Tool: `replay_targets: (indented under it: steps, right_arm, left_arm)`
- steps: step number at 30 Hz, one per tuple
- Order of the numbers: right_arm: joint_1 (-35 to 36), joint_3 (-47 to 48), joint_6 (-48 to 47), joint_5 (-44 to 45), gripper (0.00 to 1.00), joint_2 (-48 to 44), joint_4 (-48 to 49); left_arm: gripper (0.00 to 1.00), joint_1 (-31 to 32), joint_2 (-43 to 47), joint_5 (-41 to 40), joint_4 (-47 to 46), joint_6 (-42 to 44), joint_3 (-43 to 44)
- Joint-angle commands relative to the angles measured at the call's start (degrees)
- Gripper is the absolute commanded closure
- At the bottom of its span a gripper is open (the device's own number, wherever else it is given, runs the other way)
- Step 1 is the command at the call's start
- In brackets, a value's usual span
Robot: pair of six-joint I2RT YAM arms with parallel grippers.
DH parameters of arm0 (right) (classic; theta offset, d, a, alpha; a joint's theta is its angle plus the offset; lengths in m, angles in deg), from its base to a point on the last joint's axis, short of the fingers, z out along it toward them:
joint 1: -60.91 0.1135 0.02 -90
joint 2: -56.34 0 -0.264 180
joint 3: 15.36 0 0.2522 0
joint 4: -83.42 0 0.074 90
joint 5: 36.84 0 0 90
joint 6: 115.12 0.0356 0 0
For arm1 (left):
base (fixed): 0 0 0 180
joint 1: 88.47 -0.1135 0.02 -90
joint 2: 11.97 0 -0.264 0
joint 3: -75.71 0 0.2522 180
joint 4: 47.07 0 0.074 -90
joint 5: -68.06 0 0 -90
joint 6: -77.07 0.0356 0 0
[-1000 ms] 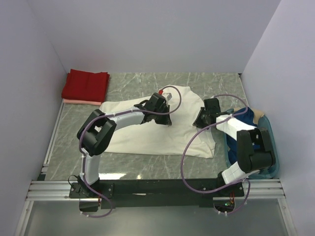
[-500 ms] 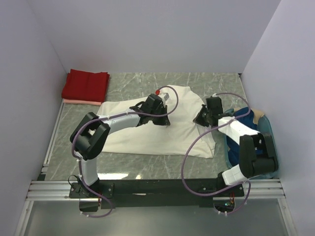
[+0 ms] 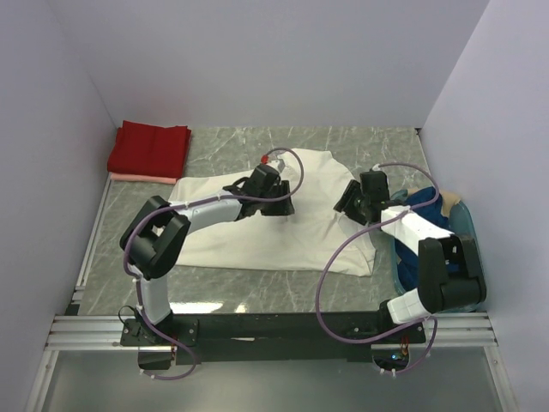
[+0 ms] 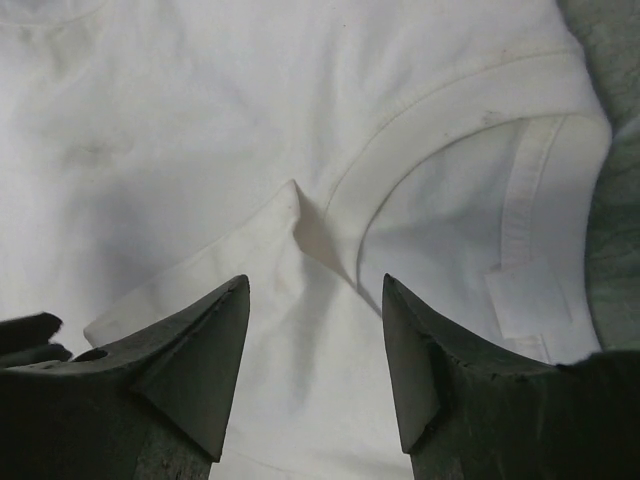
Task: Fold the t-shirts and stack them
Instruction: Fold the tshirt
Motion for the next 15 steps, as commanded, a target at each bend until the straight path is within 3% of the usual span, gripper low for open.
replay_targets:
  steps: [1,7,12,15]
  right_arm:
    - [-0.29,2.62,-0.99,2.1,0.38,-2.75,-0.91]
    - [1.29,7.97,-1.95,0.0,0.39,-1.97,-3.54]
    - [6.46,15.88,-1.78,-0.62,0.4,3.04,-4.78]
    - [8.41,19.66,-1.34,-1.76,0.4,6.82,-4.42]
  left_arm:
    - [0.47,-3.03,2.71,-6.77,1.92,-2.77,2.49]
    - [0.5,-10.77,7.2,-15.84,9.82,-9.88,2.93]
    - [0.53,-21.14,6.77,-25.5,19.13,-13.58,8.98]
    - [0.54,-26.76,3.44,-25.79,21.34,-13.58,13.64]
